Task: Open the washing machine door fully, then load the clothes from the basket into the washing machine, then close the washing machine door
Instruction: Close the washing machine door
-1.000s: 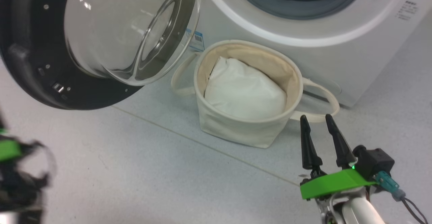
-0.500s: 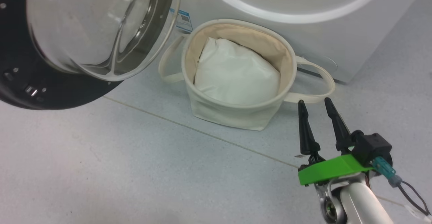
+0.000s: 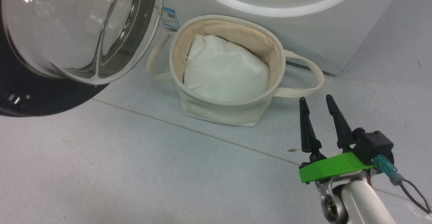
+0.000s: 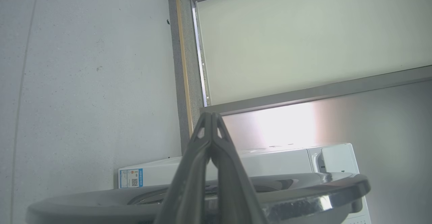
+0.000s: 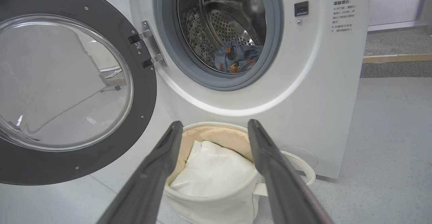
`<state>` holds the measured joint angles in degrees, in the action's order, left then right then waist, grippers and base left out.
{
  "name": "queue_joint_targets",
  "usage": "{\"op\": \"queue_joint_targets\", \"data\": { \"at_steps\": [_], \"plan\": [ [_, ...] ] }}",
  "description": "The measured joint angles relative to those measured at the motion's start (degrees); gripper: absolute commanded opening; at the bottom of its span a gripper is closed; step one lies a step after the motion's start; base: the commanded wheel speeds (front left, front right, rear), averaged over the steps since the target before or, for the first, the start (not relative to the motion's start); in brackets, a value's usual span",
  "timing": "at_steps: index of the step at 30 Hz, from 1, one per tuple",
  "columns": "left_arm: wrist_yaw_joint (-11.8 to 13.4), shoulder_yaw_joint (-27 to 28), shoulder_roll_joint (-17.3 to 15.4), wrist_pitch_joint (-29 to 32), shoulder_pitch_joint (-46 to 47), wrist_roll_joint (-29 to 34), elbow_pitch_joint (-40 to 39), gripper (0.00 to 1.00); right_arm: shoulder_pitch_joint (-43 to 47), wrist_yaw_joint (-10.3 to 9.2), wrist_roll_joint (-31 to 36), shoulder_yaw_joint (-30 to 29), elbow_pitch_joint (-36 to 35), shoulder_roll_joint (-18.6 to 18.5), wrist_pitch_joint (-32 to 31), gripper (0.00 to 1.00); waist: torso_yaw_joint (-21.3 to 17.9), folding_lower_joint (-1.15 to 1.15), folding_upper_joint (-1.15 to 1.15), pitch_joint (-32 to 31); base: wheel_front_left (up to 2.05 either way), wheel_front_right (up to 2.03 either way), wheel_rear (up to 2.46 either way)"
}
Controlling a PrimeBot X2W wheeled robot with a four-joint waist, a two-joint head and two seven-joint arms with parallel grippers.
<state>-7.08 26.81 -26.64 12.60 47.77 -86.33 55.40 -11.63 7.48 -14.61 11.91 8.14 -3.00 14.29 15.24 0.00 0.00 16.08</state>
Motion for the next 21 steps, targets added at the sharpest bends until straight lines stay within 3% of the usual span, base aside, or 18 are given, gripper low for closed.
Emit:
{"op": "queue_joint_targets", "data": {
  "at_steps": [21],
  "plan": [
    [0.0, -6.8, 2.2, 17.0, -0.7, -1.8, -4.7, 0.00, 0.1, 0.00, -0.3, 0.3, 0.4, 0.0, 0.0, 1.00, 1.2, 0.00, 0.00, -2.6, 0.00, 0.00, 0.00]
  ]
}}
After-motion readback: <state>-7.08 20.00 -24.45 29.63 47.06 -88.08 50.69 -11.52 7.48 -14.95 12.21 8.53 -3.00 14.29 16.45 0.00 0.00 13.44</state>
